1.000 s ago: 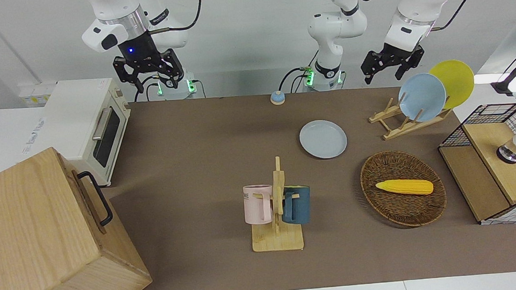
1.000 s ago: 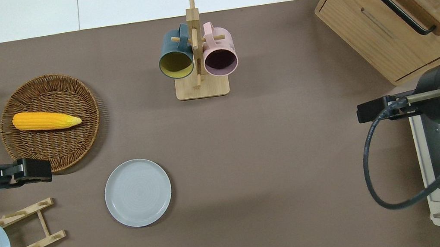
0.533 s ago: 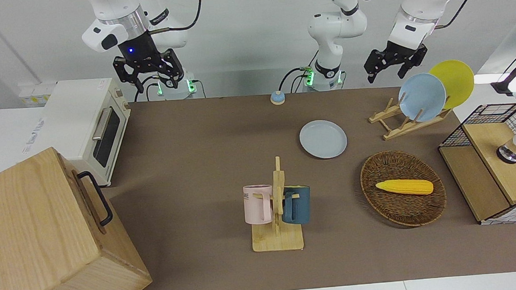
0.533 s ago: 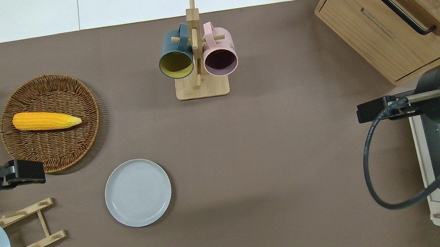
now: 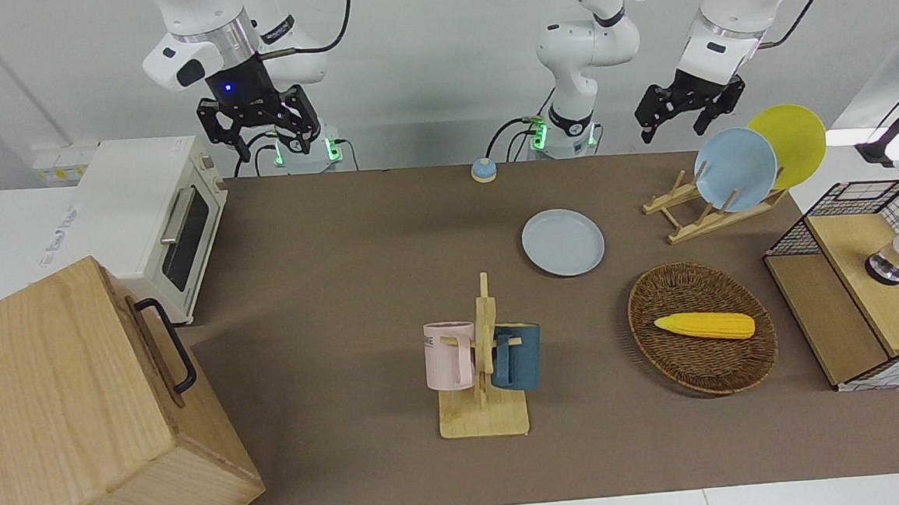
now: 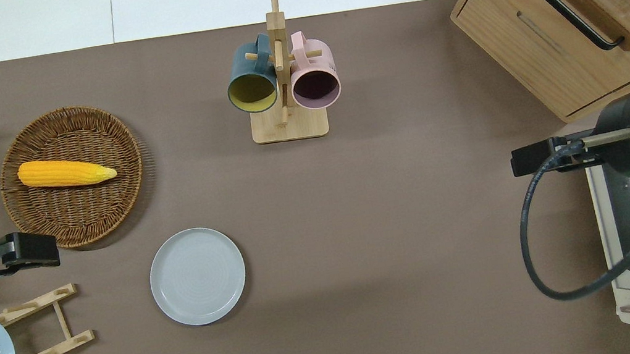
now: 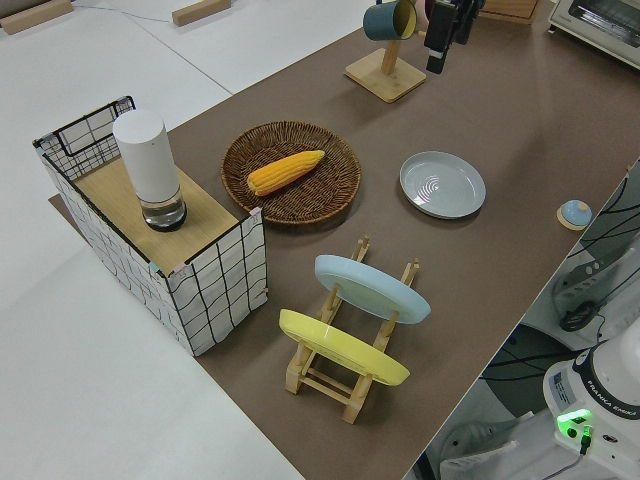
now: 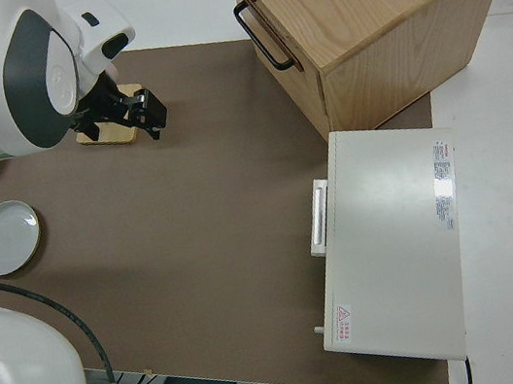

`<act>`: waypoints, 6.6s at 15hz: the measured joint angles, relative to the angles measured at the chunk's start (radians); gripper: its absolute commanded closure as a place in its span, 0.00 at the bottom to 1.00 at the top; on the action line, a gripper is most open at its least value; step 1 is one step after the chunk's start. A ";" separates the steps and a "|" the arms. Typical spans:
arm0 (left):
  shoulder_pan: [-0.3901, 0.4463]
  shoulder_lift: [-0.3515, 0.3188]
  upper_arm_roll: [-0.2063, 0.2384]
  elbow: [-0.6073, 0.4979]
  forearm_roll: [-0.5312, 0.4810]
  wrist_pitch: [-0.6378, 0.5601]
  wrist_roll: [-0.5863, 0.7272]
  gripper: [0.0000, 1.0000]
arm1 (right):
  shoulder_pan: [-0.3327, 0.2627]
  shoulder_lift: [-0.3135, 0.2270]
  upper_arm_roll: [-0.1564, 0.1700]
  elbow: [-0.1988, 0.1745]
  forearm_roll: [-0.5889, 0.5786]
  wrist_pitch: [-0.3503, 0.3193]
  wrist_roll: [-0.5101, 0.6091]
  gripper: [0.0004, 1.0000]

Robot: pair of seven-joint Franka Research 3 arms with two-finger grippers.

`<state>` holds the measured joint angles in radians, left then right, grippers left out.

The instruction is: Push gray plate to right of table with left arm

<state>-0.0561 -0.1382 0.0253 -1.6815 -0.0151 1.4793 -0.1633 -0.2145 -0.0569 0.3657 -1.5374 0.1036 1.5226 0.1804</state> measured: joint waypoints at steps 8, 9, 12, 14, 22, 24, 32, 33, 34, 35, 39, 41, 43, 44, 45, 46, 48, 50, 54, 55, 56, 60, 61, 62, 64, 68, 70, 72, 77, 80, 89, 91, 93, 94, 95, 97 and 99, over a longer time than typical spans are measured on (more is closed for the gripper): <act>0.000 -0.025 0.003 -0.061 -0.024 0.042 0.000 0.01 | 0.000 0.000 0.000 0.000 0.000 0.000 0.000 0.00; 0.000 -0.024 0.002 -0.073 -0.024 0.042 0.000 0.01 | 0.000 0.000 0.000 0.000 0.000 0.000 0.000 0.00; -0.002 -0.007 -0.002 -0.127 -0.026 0.078 0.005 0.01 | 0.000 0.000 0.000 0.000 0.000 0.000 0.000 0.00; -0.002 0.003 -0.002 -0.154 -0.027 0.099 0.010 0.01 | 0.000 0.000 0.000 0.000 0.000 0.000 0.000 0.00; -0.003 0.018 -0.005 -0.367 -0.038 0.299 0.015 0.01 | 0.000 0.000 0.000 0.000 0.000 0.000 0.000 0.00; -0.003 0.017 -0.003 -0.406 -0.047 0.335 0.015 0.01 | 0.000 0.000 0.000 0.000 0.000 0.000 0.000 0.00; -0.004 0.012 -0.013 -0.605 -0.071 0.536 0.017 0.01 | 0.000 0.000 0.000 0.000 0.000 0.000 0.000 0.00; -0.004 0.012 -0.014 -0.627 -0.075 0.552 0.018 0.01 | 0.000 0.000 0.000 0.000 0.000 0.000 0.000 0.00; -0.004 0.012 -0.015 -0.640 -0.079 0.566 0.022 0.01 | 0.000 0.000 0.000 0.000 0.000 0.000 0.000 0.00; -0.004 0.012 -0.016 -0.655 -0.081 0.583 0.026 0.01 | 0.000 0.000 0.000 0.000 0.000 0.000 0.000 0.00; -0.007 0.015 -0.018 -0.743 -0.083 0.688 0.033 0.02 | 0.000 0.000 0.000 0.000 0.000 0.000 0.000 0.00; -0.014 0.020 -0.020 -0.777 -0.084 0.723 0.035 0.04 | 0.000 0.000 0.000 0.000 0.000 0.000 0.000 0.00; -0.024 0.028 -0.022 -0.789 -0.084 0.734 0.035 0.05 | 0.000 0.000 0.000 0.000 0.000 0.000 0.000 0.00; -0.028 0.032 -0.022 -0.789 -0.084 0.735 0.035 0.09 | 0.000 0.000 0.000 0.000 0.000 0.000 0.000 0.00; -0.030 0.036 -0.022 -0.790 -0.084 0.736 0.035 0.13 | 0.000 0.000 0.000 0.000 0.000 0.000 0.000 0.00; -0.031 0.039 -0.022 -0.790 -0.084 0.736 0.035 0.17 | 0.000 0.000 0.000 0.000 0.000 0.000 0.000 0.00; -0.031 0.048 -0.022 -0.791 -0.084 0.740 0.035 0.18 | 0.000 0.000 0.000 0.000 0.000 0.000 0.000 0.00; -0.032 0.053 -0.022 -0.793 -0.085 0.745 0.035 0.22 | 0.000 0.000 0.000 0.000 0.000 0.000 0.000 0.00; -0.045 0.065 -0.023 -0.794 -0.089 0.750 0.035 0.40 | 0.000 0.000 0.000 0.000 0.000 0.000 0.000 0.00; -0.052 0.070 -0.024 -0.794 -0.094 0.755 0.035 0.46 | 0.000 0.000 0.000 0.000 0.000 0.000 0.000 0.00; -0.058 0.074 -0.024 -0.795 -0.098 0.763 0.035 0.52 | 0.000 0.000 0.000 0.000 0.000 0.000 0.000 0.00; -0.062 0.093 -0.024 -0.796 -0.102 0.779 0.035 0.82 | 0.000 0.000 0.000 0.000 0.000 0.000 0.000 0.00; -0.062 0.095 -0.024 -0.796 -0.102 0.782 0.035 0.90 | 0.000 0.000 0.000 0.000 0.000 0.000 0.000 0.00; -0.063 0.095 -0.024 -0.795 -0.105 0.783 0.035 0.97 | 0.000 0.000 0.000 0.000 0.000 0.000 0.000 0.00; -0.064 0.095 -0.024 -0.795 -0.107 0.784 0.035 1.00 | 0.000 0.000 0.000 0.000 0.000 0.000 0.000 0.00; -0.065 0.088 -0.023 -0.789 -0.126 0.786 0.035 1.00 | 0.000 0.000 0.000 0.000 0.000 0.000 0.000 0.00; -0.065 0.088 -0.022 -0.789 -0.128 0.787 0.035 1.00 | 0.000 0.000 0.000 0.000 0.000 0.000 0.000 0.00; -0.065 0.088 -0.021 -0.789 -0.132 0.787 0.035 1.00 | 0.000 0.000 0.000 0.000 0.000 0.000 0.000 0.00; -0.077 0.087 -0.024 -0.789 -0.169 0.790 0.033 1.00 | 0.000 0.000 0.000 0.000 0.000 0.000 0.000 0.00; -0.113 0.087 -0.026 -0.789 -0.174 0.790 -0.009 1.00 | 0.000 0.000 0.000 0.000 0.000 0.000 0.000 0.00; -0.258 0.091 -0.032 -0.789 -0.176 0.828 -0.192 1.00 | 0.000 0.000 0.000 0.000 0.000 0.000 0.000 0.00; -0.290 0.093 -0.033 -0.789 -0.176 0.843 -0.235 1.00 | 0.000 0.000 0.000 0.000 0.000 0.000 0.000 0.00; -0.318 0.094 -0.033 -0.789 -0.176 0.854 -0.274 1.00 | 0.000 0.000 0.000 0.000 0.000 0.000 0.000 0.00; -0.331 0.095 -0.033 -0.789 -0.176 0.861 -0.292 1.00 | 0.000 0.000 0.000 0.000 0.000 0.000 0.000 0.00; -0.345 0.096 -0.033 -0.789 -0.176 0.868 -0.311 1.00 | 0.000 0.000 0.000 0.000 0.000 0.000 0.000 0.00; -0.378 0.097 -0.035 -0.789 -0.176 0.886 -0.359 1.00 | 0.000 0.000 0.000 0.000 0.000 0.000 0.000 0.00; -0.413 0.100 -0.044 -0.789 -0.176 0.906 -0.428 1.00 | 0.000 0.000 0.000 0.000 0.000 0.000 0.000 0.00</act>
<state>-0.4687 -0.0386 -0.0188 -2.4706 -0.1916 2.3850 -0.5916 -0.2145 -0.0569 0.3657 -1.5374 0.1036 1.5226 0.1804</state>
